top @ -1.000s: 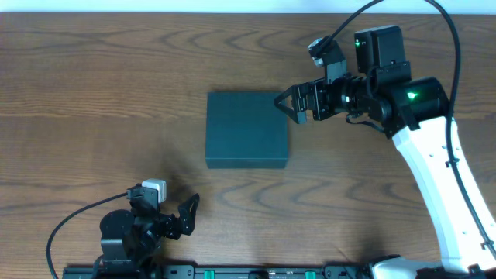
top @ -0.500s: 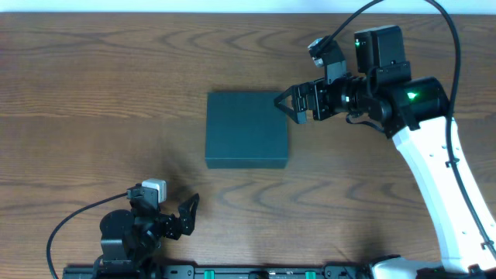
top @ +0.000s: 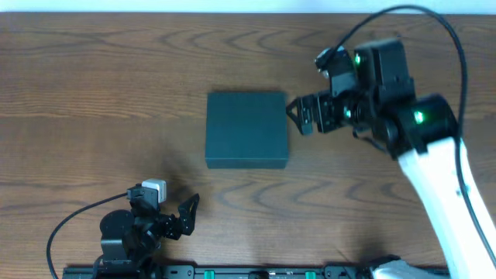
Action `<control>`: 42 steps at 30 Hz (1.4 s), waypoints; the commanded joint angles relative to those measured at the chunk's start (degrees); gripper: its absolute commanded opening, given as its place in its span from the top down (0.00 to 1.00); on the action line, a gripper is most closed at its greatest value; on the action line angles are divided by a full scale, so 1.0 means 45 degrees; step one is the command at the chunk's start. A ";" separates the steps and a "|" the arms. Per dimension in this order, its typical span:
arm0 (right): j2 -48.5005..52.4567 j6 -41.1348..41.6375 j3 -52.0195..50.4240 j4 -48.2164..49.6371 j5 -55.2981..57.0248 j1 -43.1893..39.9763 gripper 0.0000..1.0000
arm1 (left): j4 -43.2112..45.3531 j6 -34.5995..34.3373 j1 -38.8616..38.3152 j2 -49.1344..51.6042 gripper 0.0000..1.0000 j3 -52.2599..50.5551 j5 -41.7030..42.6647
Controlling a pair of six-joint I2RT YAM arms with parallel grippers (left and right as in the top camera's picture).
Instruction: Pack container
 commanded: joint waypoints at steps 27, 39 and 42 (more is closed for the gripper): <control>-1.6577 -0.0612 -1.6373 0.5231 0.2225 0.1277 0.01 | -0.0015 -0.0005 -0.0049 -0.0068 0.05 -0.0102 -0.0044; -1.7316 -0.0622 -1.6898 0.5285 0.2278 0.1447 0.01 | -0.0010 -0.0005 -0.0049 -0.0068 0.05 -0.0097 -0.0044; -1.7316 -0.0622 -1.6898 0.5285 0.2278 0.1443 0.01 | -0.0015 -0.0005 -0.0049 -0.0068 0.05 -0.0102 -0.0044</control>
